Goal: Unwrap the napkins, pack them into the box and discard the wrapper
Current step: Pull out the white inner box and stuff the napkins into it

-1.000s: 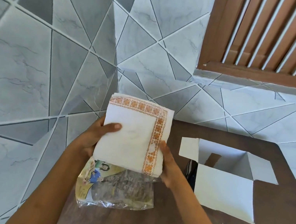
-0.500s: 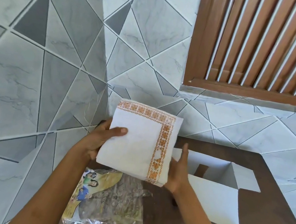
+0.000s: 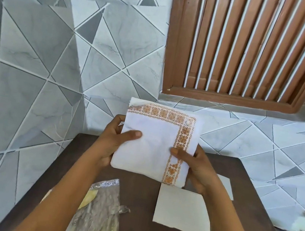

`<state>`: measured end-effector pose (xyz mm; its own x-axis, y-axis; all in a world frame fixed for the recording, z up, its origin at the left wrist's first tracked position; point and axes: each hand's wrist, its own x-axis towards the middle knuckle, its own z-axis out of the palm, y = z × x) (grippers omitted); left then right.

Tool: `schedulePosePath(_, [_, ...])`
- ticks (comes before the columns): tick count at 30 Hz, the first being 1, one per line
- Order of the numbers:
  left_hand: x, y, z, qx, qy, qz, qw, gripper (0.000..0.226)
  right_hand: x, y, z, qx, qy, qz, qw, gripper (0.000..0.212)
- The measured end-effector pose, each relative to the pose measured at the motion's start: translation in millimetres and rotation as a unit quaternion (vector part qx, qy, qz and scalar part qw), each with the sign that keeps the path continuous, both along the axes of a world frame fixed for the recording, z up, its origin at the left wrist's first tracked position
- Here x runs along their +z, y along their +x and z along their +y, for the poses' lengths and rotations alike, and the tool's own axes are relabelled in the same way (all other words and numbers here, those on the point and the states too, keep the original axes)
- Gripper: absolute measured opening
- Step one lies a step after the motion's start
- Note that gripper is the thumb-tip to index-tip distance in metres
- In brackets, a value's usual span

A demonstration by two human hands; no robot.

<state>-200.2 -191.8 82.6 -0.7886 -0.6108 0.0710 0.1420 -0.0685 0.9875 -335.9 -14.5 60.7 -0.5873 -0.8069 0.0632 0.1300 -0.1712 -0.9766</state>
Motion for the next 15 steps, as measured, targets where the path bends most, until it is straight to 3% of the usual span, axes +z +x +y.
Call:
schedulePosePath(2, [-0.2, -16.8, 11.9, -0.001, -0.002, 0.018, 1.0, 0.044, 4.3, -13.2, 11.8, -0.051, 0.007, 0.038, 0.998, 0.026])
schedulePosePath(5, [-4.5, -36.9, 24.8, -0.04, -0.01, 0.015, 0.999, 0.055, 6.7, -34.7, 28.0, -0.08, 0.003, 0.084, 0.993, 0.028])
schedulePosePath(9, [-16.4, -54.5, 30.9, -0.138, -0.047, -0.082, 0.986, 0.042, -5.5, -57.4, 42.1, -0.079, 0.019, 0.129, 0.988, 0.032])
schedulePosePath(13, [-38.7, -68.7, 34.7, -0.151, -0.065, -0.104, 0.981, 0.049, -20.9, -64.3, 51.2, -0.065, 0.022, 0.126, 0.99, 0.064])
schedulePosePath(15, [-48.7, -75.4, 39.4, -0.144, -0.088, -0.093, 0.981, 0.053, -25.2, -67.2, 53.5, -0.067, 0.028, 0.136, 0.988, 0.039])
